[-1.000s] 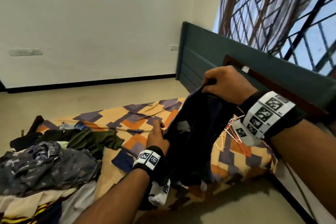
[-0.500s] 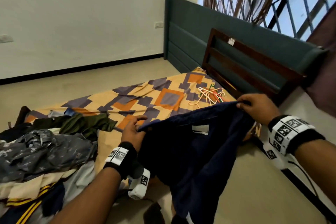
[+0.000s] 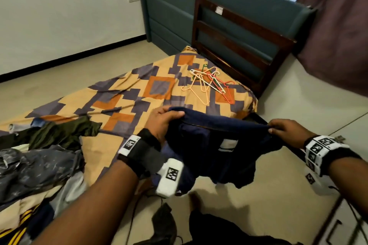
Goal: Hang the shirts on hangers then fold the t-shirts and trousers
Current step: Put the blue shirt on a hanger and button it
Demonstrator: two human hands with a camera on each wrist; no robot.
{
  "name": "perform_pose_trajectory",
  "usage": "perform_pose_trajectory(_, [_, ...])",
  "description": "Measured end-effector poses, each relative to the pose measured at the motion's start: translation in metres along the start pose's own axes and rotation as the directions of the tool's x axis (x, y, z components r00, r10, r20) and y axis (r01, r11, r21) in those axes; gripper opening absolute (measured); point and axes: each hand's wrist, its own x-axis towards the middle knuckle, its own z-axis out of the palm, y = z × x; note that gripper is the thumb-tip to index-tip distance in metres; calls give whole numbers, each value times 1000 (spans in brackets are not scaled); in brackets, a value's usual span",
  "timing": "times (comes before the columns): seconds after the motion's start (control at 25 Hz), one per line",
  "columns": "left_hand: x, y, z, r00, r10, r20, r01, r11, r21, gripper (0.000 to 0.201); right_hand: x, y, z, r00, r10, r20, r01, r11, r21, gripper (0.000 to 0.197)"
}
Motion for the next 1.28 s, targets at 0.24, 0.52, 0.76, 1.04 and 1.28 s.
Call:
perform_pose_trajectory(0.24, [7,-65,-79,964,4,-265,127,872,473,20,58,-28,10,979,-178,96,185,980,-68,9])
perform_pose_trajectory(0.52, [39,-59,-113,906,163,-391,85,835,543,9,143,-48,15,931,-242,275,219,969,110,23])
perform_pose_trajectory(0.76, [81,-53,-152,797,159,-582,189,851,491,13,243,-81,1,747,-302,592,219,953,209,2])
perform_pose_trajectory(1.04, [193,-38,-240,704,189,-685,236,847,476,16,392,-173,2,867,-368,336,268,913,309,5])
perform_pose_trajectory(1.28, [323,-58,-324,730,6,-684,346,859,377,13,551,-241,41,850,-359,385,331,933,141,16])
